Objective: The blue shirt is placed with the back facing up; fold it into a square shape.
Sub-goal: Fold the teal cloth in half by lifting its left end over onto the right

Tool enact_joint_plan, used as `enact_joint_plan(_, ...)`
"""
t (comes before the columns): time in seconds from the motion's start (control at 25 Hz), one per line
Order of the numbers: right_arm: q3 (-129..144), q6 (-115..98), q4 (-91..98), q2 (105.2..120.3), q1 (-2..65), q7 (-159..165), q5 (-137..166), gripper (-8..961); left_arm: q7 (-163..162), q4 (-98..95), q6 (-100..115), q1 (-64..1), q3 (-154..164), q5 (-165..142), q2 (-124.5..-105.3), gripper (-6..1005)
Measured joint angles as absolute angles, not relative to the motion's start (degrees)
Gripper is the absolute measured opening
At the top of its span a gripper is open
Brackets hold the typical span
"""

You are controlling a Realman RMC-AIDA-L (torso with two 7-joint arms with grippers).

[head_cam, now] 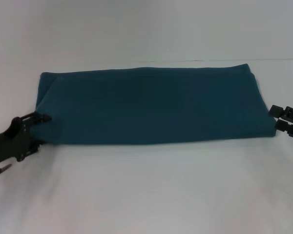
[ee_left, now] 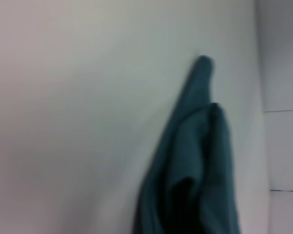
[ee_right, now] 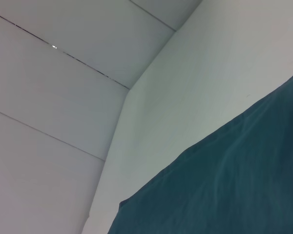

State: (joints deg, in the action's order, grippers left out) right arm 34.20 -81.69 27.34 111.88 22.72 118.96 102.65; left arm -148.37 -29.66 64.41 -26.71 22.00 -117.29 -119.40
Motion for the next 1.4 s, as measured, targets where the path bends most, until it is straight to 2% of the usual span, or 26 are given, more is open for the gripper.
enact_joint_plan(0.4, 34.2, -81.5, 27.3, 111.88, 22.7, 119.0, 102.6, 868, -144.9, -30.6, 66.2, -24.2, 22.4, -114.0, -120.01, 613)
enact_joint_plan(1.0, 34.4, -80.7, 27.3, 111.70, 22.5, 118.8, 102.7, 867, -144.9, -27.8, 58.6, -28.8, 24.9, -115.8, -119.88, 569)
enact_joint_plan(1.4, 34.4, -80.7, 27.3, 111.71, 22.4, 118.7, 102.7, 868, -143.1, -27.4, 57.1, -29.1, 25.0, -115.3, -120.31, 540)
